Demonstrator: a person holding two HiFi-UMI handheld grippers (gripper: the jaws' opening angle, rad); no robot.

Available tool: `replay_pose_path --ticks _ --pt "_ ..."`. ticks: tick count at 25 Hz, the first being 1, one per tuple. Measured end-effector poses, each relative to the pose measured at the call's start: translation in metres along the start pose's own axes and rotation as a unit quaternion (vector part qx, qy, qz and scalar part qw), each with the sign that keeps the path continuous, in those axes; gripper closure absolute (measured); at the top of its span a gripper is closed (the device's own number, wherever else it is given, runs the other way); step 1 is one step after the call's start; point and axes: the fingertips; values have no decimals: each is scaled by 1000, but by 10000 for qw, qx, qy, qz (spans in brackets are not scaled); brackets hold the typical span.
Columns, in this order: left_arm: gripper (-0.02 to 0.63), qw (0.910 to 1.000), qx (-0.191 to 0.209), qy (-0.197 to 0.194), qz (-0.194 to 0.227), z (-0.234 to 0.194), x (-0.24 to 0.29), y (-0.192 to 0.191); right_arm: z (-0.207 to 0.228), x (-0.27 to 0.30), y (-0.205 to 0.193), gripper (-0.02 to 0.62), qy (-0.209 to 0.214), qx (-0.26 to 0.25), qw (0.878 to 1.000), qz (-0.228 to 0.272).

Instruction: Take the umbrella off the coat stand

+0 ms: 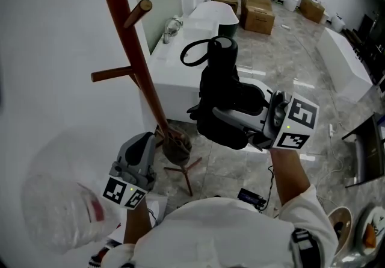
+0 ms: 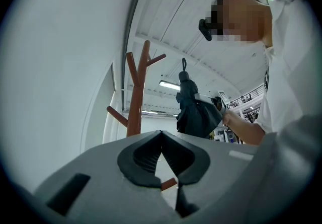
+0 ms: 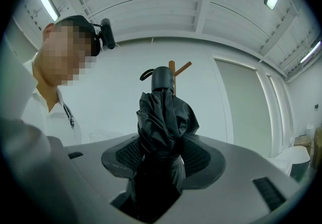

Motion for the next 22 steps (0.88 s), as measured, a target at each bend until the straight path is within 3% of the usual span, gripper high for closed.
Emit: replay_pose_path --ticks 14,22 --pt "595 9992 -160 -240 -291 13 10 -32 -9 -39 -78 368 -341 384 9987 -66" --pt "596 9980 -251 -182 -555 17 4 -44 -16 -48 -113 368 -483 405 9979 -171"
Point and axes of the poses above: the fingertips, and each gripper's own axes: x forward along the fingers, z to its right, y out of its top, and after that the axes turned 13 degrees about z, right-handed
